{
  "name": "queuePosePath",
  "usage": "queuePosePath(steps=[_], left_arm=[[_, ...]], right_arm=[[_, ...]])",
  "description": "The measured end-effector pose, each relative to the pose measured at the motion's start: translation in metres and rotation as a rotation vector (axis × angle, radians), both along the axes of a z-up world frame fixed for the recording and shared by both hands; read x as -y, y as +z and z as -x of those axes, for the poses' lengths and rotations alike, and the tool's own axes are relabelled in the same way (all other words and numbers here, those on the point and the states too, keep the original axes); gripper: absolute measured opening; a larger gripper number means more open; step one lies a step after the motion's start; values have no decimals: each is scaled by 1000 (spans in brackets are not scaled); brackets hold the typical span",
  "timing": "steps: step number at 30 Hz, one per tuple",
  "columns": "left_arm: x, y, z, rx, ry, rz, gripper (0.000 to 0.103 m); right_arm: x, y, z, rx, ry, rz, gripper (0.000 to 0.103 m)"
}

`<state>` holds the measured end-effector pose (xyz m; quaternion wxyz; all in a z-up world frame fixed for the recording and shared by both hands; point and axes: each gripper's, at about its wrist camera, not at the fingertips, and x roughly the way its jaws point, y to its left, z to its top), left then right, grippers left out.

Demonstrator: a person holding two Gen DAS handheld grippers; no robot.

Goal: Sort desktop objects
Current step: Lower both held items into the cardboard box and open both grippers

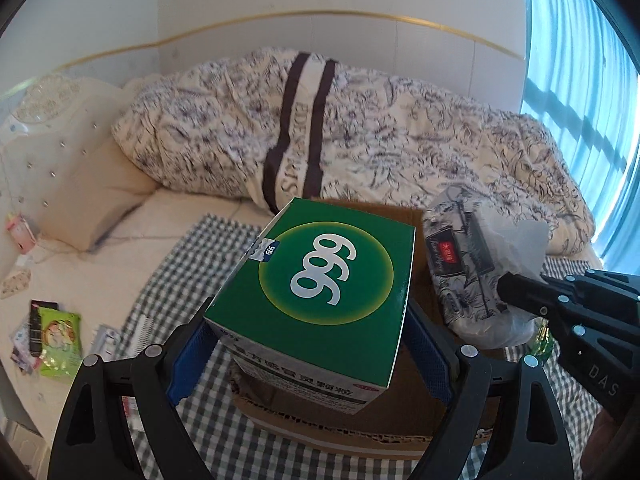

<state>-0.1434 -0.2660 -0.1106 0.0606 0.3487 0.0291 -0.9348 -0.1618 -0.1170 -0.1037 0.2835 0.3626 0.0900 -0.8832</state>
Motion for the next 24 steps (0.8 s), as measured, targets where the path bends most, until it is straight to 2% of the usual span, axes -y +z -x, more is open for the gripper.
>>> queuePosePath(steps=[11, 18, 20, 21, 22, 24], left_arm=[[4, -31, 36, 151, -13, 25, 89], [5, -42, 38, 177, -19, 22, 90], [5, -42, 39, 178, -15, 19, 91], [5, -42, 40, 178, -11, 18, 91], [5, -40, 40, 176, -9, 16, 91], [6, -36, 37, 161, -1, 12, 91]], right_arm=[[14, -41, 25, 116, 15, -77, 6], [18, -46, 25, 122, 21, -84, 6], [19, -46, 24, 120, 22, -83, 11], [19, -46, 24, 117, 20, -84, 19], [19, -45, 24, 111, 17, -83, 33], [18, -41, 22, 96, 11, -78, 38]])
